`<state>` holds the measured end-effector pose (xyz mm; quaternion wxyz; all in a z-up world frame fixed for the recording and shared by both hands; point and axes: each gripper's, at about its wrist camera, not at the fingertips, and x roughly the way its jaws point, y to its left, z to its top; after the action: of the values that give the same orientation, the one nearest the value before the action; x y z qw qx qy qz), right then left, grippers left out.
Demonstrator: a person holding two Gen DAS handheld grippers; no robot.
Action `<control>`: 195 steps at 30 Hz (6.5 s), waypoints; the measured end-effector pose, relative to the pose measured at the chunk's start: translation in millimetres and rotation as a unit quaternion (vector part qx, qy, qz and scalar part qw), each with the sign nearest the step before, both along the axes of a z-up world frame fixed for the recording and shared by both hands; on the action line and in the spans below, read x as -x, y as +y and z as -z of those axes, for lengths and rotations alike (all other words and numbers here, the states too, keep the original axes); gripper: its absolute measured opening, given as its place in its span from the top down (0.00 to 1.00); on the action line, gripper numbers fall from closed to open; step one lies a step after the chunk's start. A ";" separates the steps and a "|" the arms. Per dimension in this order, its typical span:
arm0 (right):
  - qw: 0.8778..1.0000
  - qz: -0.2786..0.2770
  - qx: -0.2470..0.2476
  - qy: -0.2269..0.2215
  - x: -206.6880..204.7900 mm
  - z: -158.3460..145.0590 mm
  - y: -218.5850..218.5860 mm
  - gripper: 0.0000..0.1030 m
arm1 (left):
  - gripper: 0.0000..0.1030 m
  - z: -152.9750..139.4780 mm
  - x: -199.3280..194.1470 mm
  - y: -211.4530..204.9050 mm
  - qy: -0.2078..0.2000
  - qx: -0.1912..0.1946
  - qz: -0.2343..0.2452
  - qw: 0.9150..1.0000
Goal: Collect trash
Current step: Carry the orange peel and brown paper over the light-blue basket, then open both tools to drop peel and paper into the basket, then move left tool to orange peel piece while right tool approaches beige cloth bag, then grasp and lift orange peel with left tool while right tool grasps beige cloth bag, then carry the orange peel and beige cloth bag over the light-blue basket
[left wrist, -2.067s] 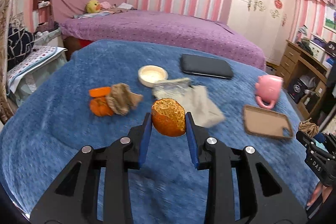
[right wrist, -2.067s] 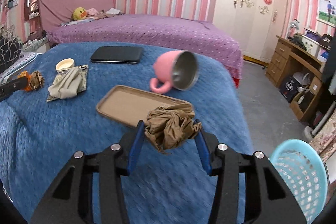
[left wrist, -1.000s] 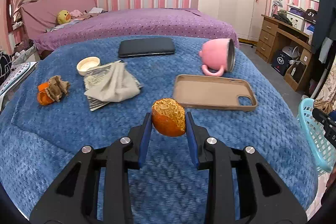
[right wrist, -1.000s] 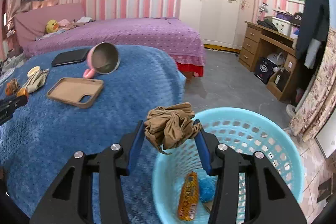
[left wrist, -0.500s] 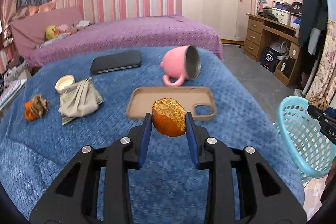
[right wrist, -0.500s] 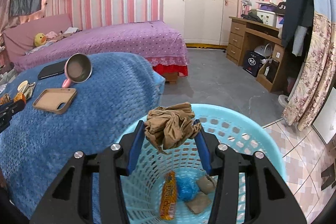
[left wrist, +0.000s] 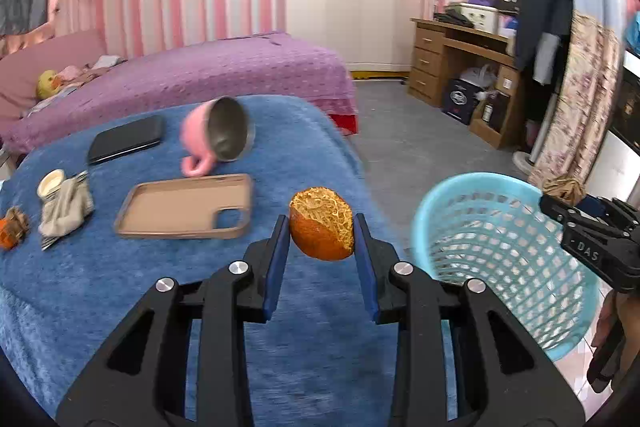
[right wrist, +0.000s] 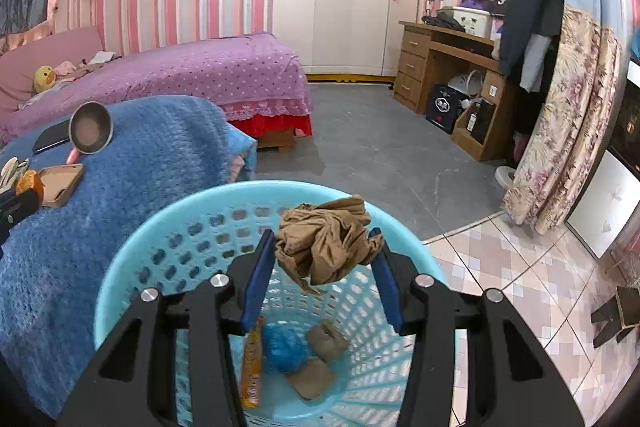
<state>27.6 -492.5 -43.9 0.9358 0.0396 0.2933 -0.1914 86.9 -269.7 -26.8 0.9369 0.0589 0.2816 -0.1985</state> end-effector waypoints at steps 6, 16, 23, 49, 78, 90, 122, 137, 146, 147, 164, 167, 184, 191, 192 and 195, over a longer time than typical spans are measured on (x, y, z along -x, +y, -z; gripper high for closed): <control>1.000 0.001 -0.001 0.004 10.4 6.2 -23.4 0.54 | 0.70 12.3 3.0 -33.5 0.025 0.004 0.036 0.999; 1.000 0.017 -0.021 -0.001 21.1 12.4 -55.3 0.54 | 0.69 11.9 6.4 -92.4 0.025 -0.004 0.071 0.997; 1.000 0.013 -0.026 -0.008 19.2 10.2 -55.3 0.54 | 0.59 9.1 6.7 -112.9 0.023 -0.016 0.090 0.996; 0.999 -0.003 -0.027 -0.019 -0.1 -2.5 -11.8 0.46 | 0.06 -4.8 -24.8 0.4 0.001 -0.015 -0.023 1.000; 1.000 -0.010 0.006 -0.027 -37.0 -21.6 81.7 0.08 | 0.05 -11.7 -50.3 153.1 -0.019 -0.028 -0.101 0.994; 0.999 -0.031 -0.004 -0.033 -63.7 -31.0 137.4 0.07 | 0.05 -13.3 -67.4 213.3 -0.020 -0.028 -0.121 0.992; 0.983 -0.179 0.030 0.004 -156.1 -24.1 297.1 0.04 | 0.06 37.0 -131.1 413.7 0.120 0.005 -0.266 0.957; 0.979 -0.201 -0.002 0.035 -166.0 -2.7 314.4 0.04 | 0.39 47.0 -157.6 435.2 0.136 0.036 -0.248 0.958; 0.974 -0.223 -0.011 0.027 -168.0 -1.6 341.8 0.04 | 0.76 35.7 -144.2 426.9 0.124 0.028 -0.226 0.966; 0.973 -0.229 -0.011 0.026 -169.4 -2.1 348.3 0.04 | 0.76 32.7 -140.3 428.1 0.121 0.028 -0.228 0.966; 0.935 -0.345 -0.017 0.080 -211.6 15.1 447.5 0.52 | 0.77 6.6 -130.9 437.3 0.093 0.036 -0.260 0.960; 0.932 -0.355 -0.018 0.069 -207.6 12.9 447.5 0.69 | 0.77 4.7 -130.2 434.3 0.092 0.037 -0.261 0.960; 0.960 -0.279 -0.038 -0.002 -130.0 -31.1 320.8 0.79 | 0.77 -14.3 -112.5 340.3 0.071 0.028 -0.205 0.976; 0.973 -0.229 -0.031 -0.015 -98.8 -34.2 260.9 0.79 | 0.77 -12.7 -100.4 288.4 0.071 0.036 -0.167 0.983; 0.975 -0.222 -0.027 -0.017 -94.8 -33.7 252.4 0.79 | 0.77 -11.4 -99.3 281.4 0.072 0.034 -0.163 0.983; 0.977 -0.211 -0.021 -0.020 -88.5 -33.2 232.4 0.79 | 0.77 -4.9 -95.3 257.2 0.075 0.021 -0.147 0.986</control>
<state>116.1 -260.2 -10.7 0.9597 0.0008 0.2804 0.0173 182.2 -12.5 -21.9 0.9331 -0.0179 0.3525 -0.0688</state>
